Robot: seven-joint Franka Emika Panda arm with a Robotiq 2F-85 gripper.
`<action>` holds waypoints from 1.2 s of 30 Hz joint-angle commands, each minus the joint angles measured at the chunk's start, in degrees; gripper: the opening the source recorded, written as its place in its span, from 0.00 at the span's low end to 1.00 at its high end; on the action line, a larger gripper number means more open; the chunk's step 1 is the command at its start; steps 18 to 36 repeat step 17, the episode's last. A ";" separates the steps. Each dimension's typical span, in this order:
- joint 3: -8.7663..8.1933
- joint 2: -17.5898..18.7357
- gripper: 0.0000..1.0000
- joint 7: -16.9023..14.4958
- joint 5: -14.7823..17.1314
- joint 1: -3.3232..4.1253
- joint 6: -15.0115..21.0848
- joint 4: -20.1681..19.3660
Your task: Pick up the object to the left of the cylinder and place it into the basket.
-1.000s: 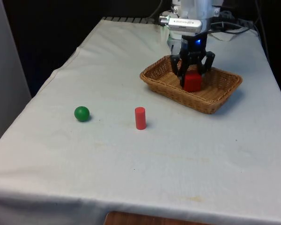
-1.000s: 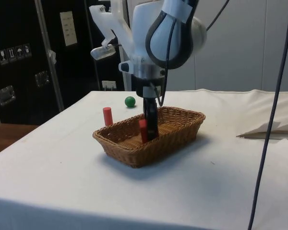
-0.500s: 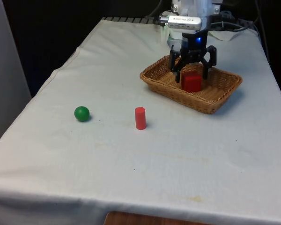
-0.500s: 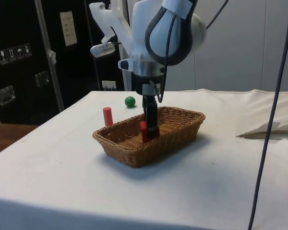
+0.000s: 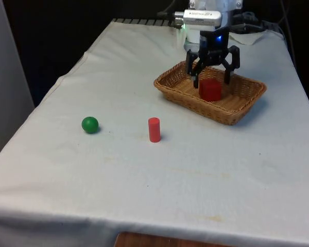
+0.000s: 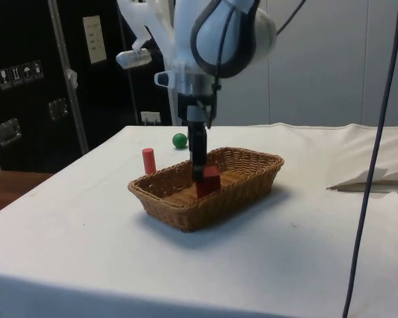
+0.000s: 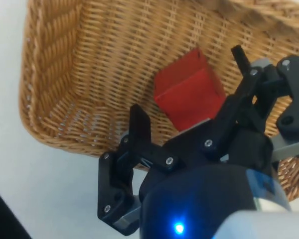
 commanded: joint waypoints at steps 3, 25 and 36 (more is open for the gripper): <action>-1.09 0.11 1.00 0.86 -1.32 0.29 -2.18 2.18; -1.78 0.23 1.00 1.09 -1.03 -0.17 -7.16 8.25; -1.78 0.23 1.00 1.09 -1.03 -0.17 -7.16 8.25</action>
